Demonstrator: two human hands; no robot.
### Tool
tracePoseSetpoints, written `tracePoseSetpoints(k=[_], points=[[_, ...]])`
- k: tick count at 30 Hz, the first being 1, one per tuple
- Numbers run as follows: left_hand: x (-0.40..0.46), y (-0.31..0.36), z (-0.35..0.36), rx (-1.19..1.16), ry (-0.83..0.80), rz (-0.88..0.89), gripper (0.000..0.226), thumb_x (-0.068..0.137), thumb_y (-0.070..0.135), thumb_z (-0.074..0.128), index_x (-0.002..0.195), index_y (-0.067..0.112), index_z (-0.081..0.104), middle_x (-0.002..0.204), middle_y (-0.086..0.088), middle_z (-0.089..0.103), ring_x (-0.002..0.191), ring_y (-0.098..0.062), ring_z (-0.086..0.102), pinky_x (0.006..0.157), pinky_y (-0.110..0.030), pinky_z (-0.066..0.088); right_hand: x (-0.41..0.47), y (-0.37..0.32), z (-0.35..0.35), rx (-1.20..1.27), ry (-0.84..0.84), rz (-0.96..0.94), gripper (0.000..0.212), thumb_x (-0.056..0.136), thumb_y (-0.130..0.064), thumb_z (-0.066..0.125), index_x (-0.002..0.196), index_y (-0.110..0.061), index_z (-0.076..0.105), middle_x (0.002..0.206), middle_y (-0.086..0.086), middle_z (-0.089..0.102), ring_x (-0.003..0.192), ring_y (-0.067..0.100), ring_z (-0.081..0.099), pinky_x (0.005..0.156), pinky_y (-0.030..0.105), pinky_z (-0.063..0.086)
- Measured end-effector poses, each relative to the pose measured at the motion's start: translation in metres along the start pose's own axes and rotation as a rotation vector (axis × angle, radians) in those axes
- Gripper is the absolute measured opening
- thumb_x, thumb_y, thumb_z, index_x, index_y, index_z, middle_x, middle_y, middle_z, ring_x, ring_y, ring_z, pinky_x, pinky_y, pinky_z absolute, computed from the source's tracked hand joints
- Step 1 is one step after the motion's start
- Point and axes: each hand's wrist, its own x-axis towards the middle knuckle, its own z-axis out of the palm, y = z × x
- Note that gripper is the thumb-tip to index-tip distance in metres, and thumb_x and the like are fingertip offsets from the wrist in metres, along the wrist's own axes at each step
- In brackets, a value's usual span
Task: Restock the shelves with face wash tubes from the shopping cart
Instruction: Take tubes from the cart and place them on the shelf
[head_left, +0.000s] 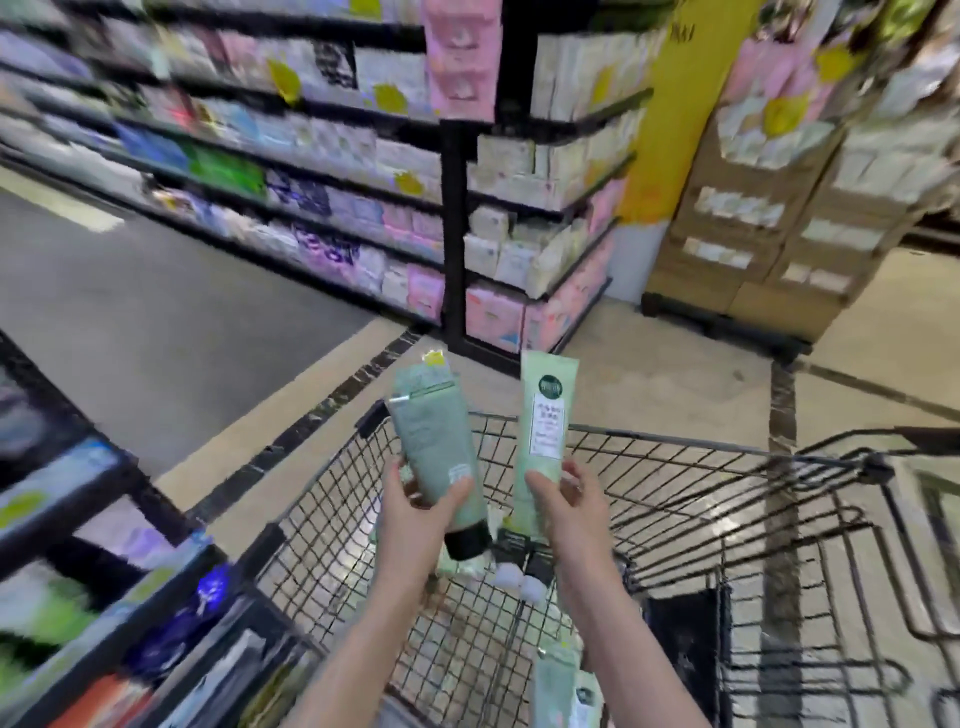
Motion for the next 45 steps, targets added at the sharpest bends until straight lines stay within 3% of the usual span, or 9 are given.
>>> tracePoseSetpoints(k=[6, 10, 16, 23, 26, 29, 33, 39, 45], points=[[-0.067, 0.041, -0.07, -0.14, 0.24, 0.137, 0.054, 0.079, 0.023, 0.073, 0.121, 0.029, 0.039, 0.1, 0.01, 0.062, 0.091, -0.004, 0.06, 0.071, -0.023, 0.047, -0.071, -0.045, 0.043, 0.033, -0.247, -0.103, 0.035, 0.084, -0.016, 0.066, 0.114, -0.02, 0.047, 0.1, -0.003, 0.064, 0.086, 0.009, 0.063, 0.061, 0.016, 0.047], [-0.11, 0.056, -0.122, -0.185, 0.402, 0.199, 0.058, 0.076, 0.022, 0.075, 0.124, 0.025, 0.042, 0.107, 0.003, 0.065, 0.098, -0.013, 0.063, 0.084, -0.035, 0.052, -0.119, -0.06, 0.077, 0.054, -0.42, -0.127, 0.04, 0.082, -0.019, 0.069, 0.116, -0.023, 0.048, 0.106, -0.004, 0.064, 0.097, 0.01, 0.062, 0.072, 0.021, 0.049], [-0.171, 0.063, -0.2, -0.221, 0.632, 0.269, 0.057, 0.076, 0.016, 0.074, 0.124, 0.019, 0.043, 0.104, 0.006, 0.064, 0.093, -0.009, 0.063, 0.079, -0.029, 0.051, -0.191, -0.057, 0.128, 0.058, -0.661, -0.107, 0.043, 0.081, -0.014, 0.07, 0.121, -0.015, 0.056, 0.11, 0.001, 0.068, 0.103, 0.017, 0.064, 0.089, 0.033, 0.052], [-0.245, 0.054, -0.29, -0.26, 0.878, 0.289, 0.052, 0.079, 0.017, 0.073, 0.118, 0.027, 0.04, 0.099, 0.01, 0.062, 0.092, -0.004, 0.061, 0.08, -0.028, 0.051, -0.277, -0.037, 0.19, 0.038, -0.918, -0.079, 0.03, 0.085, -0.016, 0.066, 0.104, -0.03, 0.048, 0.095, -0.017, 0.061, 0.088, -0.006, 0.055, 0.07, 0.015, 0.043], [-0.278, 0.039, -0.329, -0.257, 0.96, 0.266, 0.05, 0.08, 0.02, 0.071, 0.117, 0.026, 0.039, 0.103, 0.007, 0.063, 0.094, -0.006, 0.061, 0.075, -0.024, 0.049, -0.317, -0.016, 0.217, -0.031, -1.0, -0.066, 0.026, 0.086, -0.013, 0.065, 0.109, -0.02, 0.057, 0.101, -0.006, 0.067, 0.092, 0.006, 0.063, 0.076, 0.023, 0.051], [-0.309, 0.023, -0.371, -0.24, 1.036, 0.23, 0.046, 0.08, 0.02, 0.072, 0.114, 0.023, 0.04, 0.106, 0.002, 0.061, 0.093, -0.009, 0.061, 0.075, -0.025, 0.049, -0.359, 0.011, 0.243, -0.067, -1.045, -0.024, 0.037, 0.083, -0.016, 0.069, 0.118, -0.017, 0.057, 0.111, 0.002, 0.067, 0.103, 0.019, 0.063, 0.092, 0.039, 0.051], [-0.347, 0.003, -0.43, -0.221, 1.122, 0.174, 0.046, 0.082, 0.017, 0.07, 0.116, 0.014, 0.04, 0.109, -0.002, 0.059, 0.092, -0.014, 0.059, 0.072, -0.024, 0.049, -0.409, 0.044, 0.274, -0.097, -1.077, 0.022, 0.037, 0.083, -0.015, 0.069, 0.118, -0.016, 0.056, 0.108, 0.001, 0.067, 0.103, 0.018, 0.062, 0.088, 0.034, 0.049], [-0.377, -0.026, -0.52, -0.165, 1.168, 0.069, 0.049, 0.081, 0.022, 0.071, 0.12, 0.011, 0.043, 0.119, -0.008, 0.06, 0.103, -0.023, 0.06, 0.09, -0.043, 0.05, -0.461, 0.077, 0.318, -0.166, -1.08, 0.027, 0.031, 0.085, -0.016, 0.067, 0.113, -0.02, 0.052, 0.096, -0.006, 0.062, 0.09, 0.013, 0.06, 0.079, 0.033, 0.049], [-0.382, -0.036, -0.58, -0.099, 1.202, 0.033, 0.051, 0.082, 0.023, 0.07, 0.123, 0.007, 0.045, 0.119, -0.008, 0.06, 0.091, -0.015, 0.054, 0.073, -0.025, 0.042, -0.487, 0.106, 0.349, -0.222, -1.028, 0.019, 0.036, 0.084, -0.019, 0.069, 0.115, -0.023, 0.052, 0.11, 0.003, 0.061, 0.104, 0.022, 0.059, 0.08, 0.033, 0.05]])
